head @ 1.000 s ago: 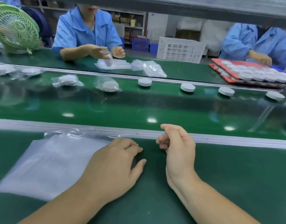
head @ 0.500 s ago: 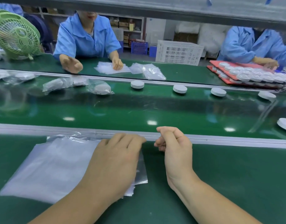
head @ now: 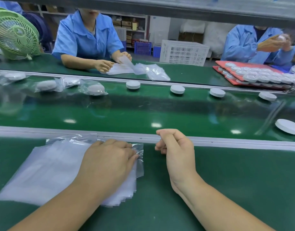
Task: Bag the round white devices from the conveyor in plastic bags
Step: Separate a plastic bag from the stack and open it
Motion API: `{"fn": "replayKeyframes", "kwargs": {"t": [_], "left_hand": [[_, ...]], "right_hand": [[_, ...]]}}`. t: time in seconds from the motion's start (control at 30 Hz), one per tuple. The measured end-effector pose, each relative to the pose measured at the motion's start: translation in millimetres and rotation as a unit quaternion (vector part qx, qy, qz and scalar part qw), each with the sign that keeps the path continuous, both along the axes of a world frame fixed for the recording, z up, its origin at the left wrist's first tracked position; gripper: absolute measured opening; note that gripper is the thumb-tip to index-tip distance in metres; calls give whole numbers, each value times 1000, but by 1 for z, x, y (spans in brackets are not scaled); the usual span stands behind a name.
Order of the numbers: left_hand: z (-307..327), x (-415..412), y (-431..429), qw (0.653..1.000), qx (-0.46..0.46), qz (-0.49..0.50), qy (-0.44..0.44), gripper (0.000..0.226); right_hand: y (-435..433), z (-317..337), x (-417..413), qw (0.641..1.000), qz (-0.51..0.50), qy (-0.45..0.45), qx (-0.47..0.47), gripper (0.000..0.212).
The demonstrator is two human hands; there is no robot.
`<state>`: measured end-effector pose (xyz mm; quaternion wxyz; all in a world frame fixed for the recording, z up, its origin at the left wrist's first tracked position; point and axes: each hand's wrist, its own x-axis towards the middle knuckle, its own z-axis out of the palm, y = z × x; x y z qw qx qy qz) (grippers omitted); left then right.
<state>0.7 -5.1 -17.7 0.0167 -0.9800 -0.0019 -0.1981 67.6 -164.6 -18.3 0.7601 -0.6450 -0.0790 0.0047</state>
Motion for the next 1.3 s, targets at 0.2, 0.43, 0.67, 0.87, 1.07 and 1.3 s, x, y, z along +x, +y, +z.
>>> {"fn": "replayKeyframes", "kwargs": {"t": [0.2, 0.43, 0.67, 0.87, 1.07, 1.3], "left_hand": [[9, -1, 5, 1000, -5, 9, -1, 38], [4, -11, -31, 995, -39, -94, -19, 30], [-4, -10, -29, 993, -78, -83, 11, 34], [2, -12, -27, 995, -88, -47, -1, 13], [1, -15, -36, 991, -98, -91, 16, 20], [-3, -13, -32, 988, -122, -95, 21, 19]], "right_hand": [[-2, -2, 0, 1000, 3, -7, -10, 26], [-2, 3, 3, 997, -17, 30, 66, 16], [-4, 2, 3, 997, -9, 25, 74, 20], [-4, 4, 1, 998, -1, 22, 61, 19], [-2, 4, 2, 998, 5, 19, 59, 17], [-1, 3, 2, 998, 14, 17, 51, 17]]}}
